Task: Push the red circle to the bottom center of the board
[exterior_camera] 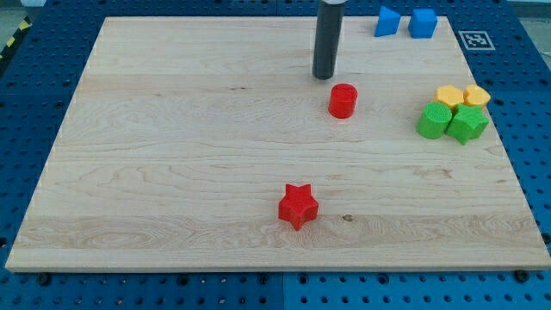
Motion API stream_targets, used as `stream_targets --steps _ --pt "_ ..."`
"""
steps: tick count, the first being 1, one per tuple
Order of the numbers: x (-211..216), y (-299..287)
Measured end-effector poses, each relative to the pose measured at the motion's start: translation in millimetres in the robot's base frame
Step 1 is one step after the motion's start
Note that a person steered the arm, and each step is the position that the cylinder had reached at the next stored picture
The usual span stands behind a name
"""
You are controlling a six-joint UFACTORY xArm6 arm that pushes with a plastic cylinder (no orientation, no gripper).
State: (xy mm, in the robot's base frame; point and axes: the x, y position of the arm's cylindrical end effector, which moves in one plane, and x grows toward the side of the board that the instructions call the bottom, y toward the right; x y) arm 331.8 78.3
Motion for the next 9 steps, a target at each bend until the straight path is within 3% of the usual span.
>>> stream_targets --steps 2,4,5,7,9 --pt "89.9 28.2" --pt "102.0 28.2" --pt "131.0 28.4" --pt "133.3 28.7" --pt "170.7 24.0"
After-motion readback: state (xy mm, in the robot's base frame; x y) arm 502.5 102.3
